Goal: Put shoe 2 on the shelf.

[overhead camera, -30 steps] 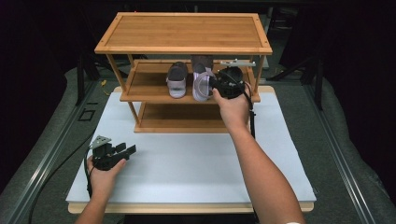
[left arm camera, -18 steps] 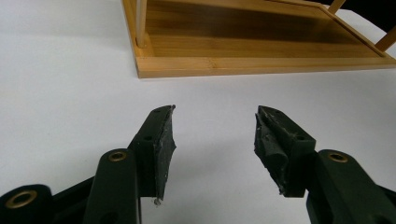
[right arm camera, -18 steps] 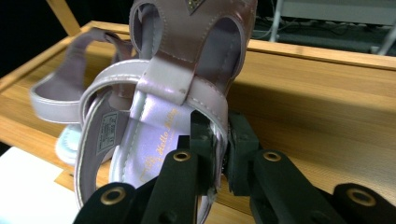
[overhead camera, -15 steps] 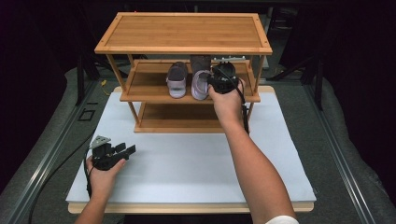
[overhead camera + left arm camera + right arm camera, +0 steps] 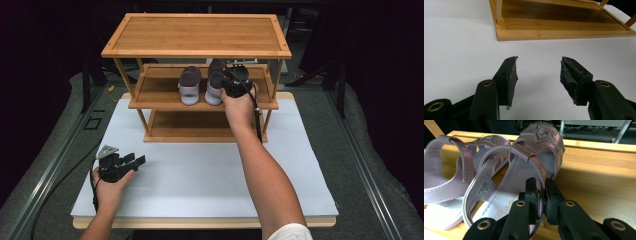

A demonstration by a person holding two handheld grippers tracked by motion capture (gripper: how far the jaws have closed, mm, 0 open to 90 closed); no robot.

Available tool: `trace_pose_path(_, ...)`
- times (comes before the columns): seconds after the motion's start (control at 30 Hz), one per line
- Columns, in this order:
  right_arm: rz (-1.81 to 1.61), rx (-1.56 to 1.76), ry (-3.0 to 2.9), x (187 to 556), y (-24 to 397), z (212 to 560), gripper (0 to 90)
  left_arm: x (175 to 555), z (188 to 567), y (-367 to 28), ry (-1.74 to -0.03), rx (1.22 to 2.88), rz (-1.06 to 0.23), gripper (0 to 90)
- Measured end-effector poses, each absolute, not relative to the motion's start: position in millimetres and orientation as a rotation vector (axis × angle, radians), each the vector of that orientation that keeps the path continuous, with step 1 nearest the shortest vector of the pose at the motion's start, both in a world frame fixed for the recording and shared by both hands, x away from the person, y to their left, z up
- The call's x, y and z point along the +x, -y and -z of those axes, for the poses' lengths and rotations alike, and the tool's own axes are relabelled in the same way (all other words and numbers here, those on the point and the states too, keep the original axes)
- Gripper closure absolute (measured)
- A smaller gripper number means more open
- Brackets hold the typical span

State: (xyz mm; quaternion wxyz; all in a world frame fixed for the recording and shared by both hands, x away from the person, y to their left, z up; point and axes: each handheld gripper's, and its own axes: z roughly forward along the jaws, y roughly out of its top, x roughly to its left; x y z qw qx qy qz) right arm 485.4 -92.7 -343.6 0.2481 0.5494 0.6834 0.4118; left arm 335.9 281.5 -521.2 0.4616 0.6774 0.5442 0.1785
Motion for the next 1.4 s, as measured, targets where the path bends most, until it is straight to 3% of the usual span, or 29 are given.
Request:
trace_pose_path(0.43,-1.131,1.386,-1.871,495.4,83.8,348.2,80.0,336.9,522.1,-280.9,-1.341,1.667,-0.435,46.9)
trace_pose_path(0.67,-1.260,1.382,-1.866,491.4,88.5,347.3,63.6,337.1,522.1,-280.9,-1.340,1.669,-0.438,46.9)
trace_pose_path(0.87,-1.325,1.352,-1.848,475.7,95.4,340.9,59.9,337.2,520.6,-280.8,-1.338,1.663,-0.448,47.0)
trace_pose_path(1.1,-1.369,1.262,-1.832,450.0,109.4,338.3,59.2,338.5,512.5,-278.8,-1.318,1.649,-0.470,50.1)
trace_pose_path(1.2,-1.379,1.260,-1.818,444.0,116.7,339.4,60.2,339.9,508.1,-276.3,-1.305,1.640,-0.464,55.5)
trace_pose_path(1.4,-1.336,1.299,-1.830,441.9,133.0,353.8,74.5,345.7,496.3,-260.9,-1.256,1.640,-0.474,64.4)
